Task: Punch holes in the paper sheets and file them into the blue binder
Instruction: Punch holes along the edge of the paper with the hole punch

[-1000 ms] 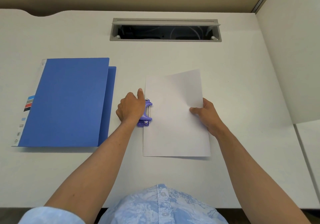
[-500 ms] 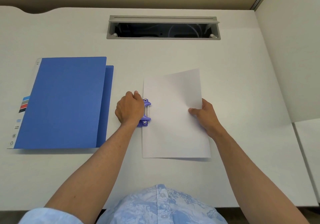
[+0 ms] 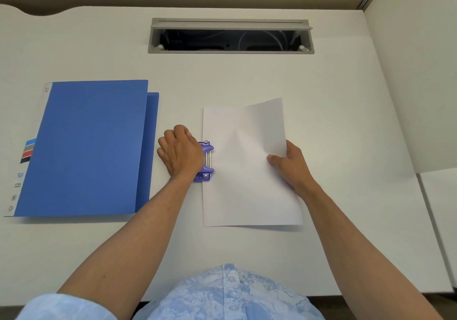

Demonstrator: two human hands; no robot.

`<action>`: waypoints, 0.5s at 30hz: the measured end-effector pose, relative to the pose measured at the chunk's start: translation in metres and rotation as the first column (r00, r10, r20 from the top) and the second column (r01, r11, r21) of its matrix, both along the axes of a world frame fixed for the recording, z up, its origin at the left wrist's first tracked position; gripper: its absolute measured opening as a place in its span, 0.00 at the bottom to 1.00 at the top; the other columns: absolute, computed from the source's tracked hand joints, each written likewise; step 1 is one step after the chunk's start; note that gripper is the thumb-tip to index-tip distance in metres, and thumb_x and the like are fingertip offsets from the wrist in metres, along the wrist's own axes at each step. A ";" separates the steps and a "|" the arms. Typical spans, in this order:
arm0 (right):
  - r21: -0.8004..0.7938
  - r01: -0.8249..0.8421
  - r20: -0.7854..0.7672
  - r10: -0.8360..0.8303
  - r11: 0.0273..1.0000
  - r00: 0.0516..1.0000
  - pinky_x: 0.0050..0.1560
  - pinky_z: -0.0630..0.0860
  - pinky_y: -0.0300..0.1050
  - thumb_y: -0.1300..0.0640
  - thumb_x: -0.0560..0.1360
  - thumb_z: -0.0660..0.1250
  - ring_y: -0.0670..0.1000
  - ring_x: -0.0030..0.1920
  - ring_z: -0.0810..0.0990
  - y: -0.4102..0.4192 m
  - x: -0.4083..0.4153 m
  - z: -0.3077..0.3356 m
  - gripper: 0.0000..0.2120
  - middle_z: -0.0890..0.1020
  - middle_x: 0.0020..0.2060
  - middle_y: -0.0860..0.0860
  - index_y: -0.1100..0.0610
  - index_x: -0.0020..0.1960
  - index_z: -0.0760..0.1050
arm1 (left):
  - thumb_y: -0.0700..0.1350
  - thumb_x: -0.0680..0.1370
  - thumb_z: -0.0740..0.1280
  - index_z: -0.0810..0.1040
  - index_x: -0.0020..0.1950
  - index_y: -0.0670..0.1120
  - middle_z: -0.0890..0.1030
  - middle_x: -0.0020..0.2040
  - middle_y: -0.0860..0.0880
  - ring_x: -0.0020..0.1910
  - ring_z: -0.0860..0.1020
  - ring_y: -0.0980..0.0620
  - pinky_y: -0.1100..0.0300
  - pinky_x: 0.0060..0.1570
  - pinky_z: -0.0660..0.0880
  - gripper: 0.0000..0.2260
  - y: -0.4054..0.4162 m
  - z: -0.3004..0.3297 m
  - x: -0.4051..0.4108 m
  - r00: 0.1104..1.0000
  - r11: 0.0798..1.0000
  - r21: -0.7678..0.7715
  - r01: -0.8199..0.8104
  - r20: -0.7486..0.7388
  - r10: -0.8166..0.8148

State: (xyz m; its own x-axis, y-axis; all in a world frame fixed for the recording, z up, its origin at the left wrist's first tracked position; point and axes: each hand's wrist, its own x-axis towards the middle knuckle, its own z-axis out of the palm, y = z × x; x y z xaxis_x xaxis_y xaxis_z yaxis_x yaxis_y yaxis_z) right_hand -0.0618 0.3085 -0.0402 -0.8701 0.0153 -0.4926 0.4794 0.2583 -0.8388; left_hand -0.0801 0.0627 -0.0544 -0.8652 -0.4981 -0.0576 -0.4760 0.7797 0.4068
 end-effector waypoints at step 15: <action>0.040 -0.011 -0.071 0.014 0.999 0.997 0.56 0.80 0.51 0.58 0.69 0.77 0.46 0.57 0.80 0.006 0.003 0.000 0.29 0.78 0.57 0.42 0.50 0.66 0.68 | 0.47 0.81 0.57 0.72 0.58 0.48 0.74 0.61 0.46 0.60 0.69 0.45 0.52 0.57 0.64 0.09 -0.002 -0.001 -0.001 0.998 0.993 0.108 -0.056 0.012 0.055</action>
